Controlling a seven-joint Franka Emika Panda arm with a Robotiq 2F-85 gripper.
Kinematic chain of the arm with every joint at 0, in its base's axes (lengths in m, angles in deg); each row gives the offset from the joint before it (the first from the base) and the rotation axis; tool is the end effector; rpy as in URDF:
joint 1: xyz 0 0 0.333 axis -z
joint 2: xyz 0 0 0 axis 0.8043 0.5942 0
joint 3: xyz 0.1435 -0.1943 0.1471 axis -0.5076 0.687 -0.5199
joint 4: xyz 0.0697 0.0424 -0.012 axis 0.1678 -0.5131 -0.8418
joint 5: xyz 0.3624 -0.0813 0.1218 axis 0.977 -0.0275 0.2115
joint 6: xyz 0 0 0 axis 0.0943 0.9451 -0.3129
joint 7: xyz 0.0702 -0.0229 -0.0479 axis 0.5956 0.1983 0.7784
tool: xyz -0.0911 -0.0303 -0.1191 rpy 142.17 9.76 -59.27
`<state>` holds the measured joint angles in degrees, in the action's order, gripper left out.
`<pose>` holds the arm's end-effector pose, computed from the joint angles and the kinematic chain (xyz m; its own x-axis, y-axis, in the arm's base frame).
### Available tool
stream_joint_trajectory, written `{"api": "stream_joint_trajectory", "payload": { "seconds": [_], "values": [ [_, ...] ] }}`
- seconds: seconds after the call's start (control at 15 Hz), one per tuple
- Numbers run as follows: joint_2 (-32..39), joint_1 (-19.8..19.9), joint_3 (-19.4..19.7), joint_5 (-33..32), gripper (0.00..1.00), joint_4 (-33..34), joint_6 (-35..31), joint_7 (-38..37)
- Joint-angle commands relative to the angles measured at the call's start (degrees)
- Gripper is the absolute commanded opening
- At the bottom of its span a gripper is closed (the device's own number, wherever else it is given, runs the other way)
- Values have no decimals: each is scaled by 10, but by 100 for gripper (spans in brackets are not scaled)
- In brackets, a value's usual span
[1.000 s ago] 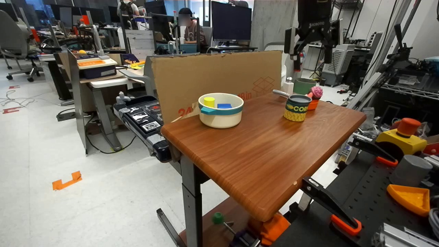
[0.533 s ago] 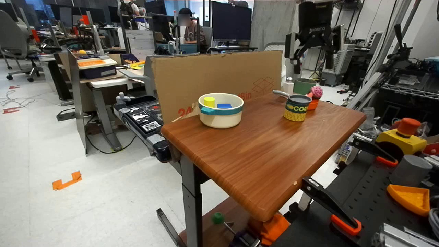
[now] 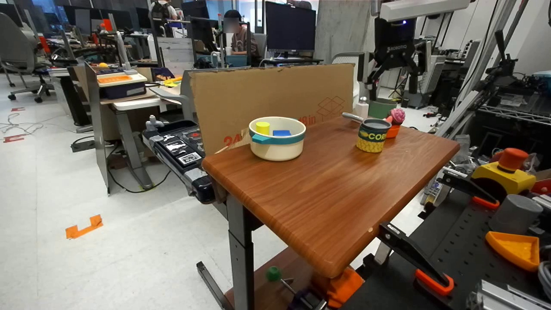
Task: Uncover the can and put the pink ball inside and the red plush to the white bowl
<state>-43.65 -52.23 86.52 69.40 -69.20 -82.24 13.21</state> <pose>0.5305 -0.0844 0.2045 0.8270 -0.5532 -0.1001 -0.5242 -0.8232 0.2181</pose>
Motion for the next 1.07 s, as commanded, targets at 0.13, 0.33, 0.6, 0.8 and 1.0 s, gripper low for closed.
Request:
{"api": "stream_joint_trajectory", "payload": {
  "seconds": [0.13,0.33,0.6,0.8,1.0],
  "values": [
    [26,-11,20,-37,100,4,-66,-58],
    [37,-11,24,-42,100,5,-86,-73],
    [29,-9,17,-19,100,0,-88,-63],
    [12,-12,8,5,100,-8,-82,-49],
    [-1,-19,1,20,100,-15,-79,-44]
  ]
}}
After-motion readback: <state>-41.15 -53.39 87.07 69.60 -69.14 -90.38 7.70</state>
